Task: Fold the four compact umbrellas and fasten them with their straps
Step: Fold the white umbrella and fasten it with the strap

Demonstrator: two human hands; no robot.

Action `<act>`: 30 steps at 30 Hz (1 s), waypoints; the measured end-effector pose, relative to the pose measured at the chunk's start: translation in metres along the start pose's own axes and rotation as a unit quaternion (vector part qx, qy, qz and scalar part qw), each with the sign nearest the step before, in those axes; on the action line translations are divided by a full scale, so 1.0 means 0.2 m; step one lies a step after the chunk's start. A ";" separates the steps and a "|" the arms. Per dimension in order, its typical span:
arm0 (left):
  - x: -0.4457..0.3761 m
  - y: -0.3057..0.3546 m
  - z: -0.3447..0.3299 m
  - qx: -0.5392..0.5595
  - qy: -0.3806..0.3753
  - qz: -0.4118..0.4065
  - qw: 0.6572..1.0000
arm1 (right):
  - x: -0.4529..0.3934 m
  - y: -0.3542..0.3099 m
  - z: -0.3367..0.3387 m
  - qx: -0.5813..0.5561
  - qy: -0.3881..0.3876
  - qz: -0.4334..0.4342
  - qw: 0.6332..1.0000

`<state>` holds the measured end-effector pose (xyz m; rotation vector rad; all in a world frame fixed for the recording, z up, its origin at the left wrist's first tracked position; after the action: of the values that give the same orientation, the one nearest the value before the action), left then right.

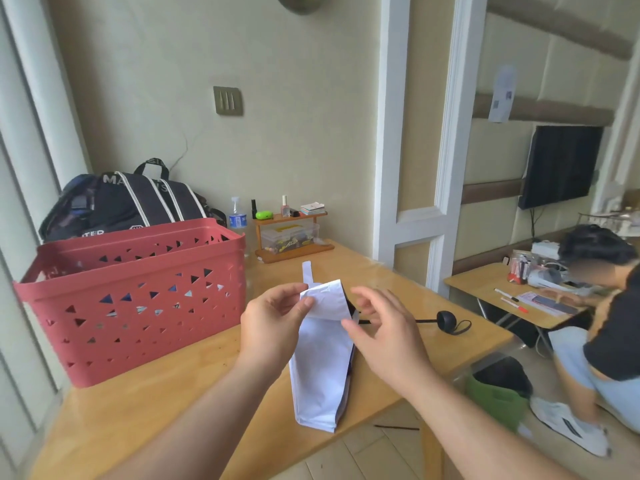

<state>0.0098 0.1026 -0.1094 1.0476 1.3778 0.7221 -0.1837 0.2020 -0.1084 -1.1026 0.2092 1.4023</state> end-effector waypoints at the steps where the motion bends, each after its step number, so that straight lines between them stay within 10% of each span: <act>1: 0.01 -0.01 0.01 -0.003 -0.006 0.004 1.000 | -0.03 -0.03 -0.01 -0.005 -0.021 0.000 1.000; 30: 0.25 -0.14 0.08 -0.207 -0.078 -0.062 0.973 | 0.16 -0.12 -0.18 0.090 -0.044 0.053 0.994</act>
<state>0.0255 0.1334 -0.1569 0.6659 1.0860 0.7752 -0.1385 0.2039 -0.1379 -0.8909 0.3280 1.4911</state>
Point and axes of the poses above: each hand's wrist, its own x-axis away from the middle knuckle, its own z-axis out of the back of the hand, y = z × x, the point moved 9 cm from there along -x, towards the middle knuckle, and after that the axes turned 11 degrees about x, right-handed, at the moved point
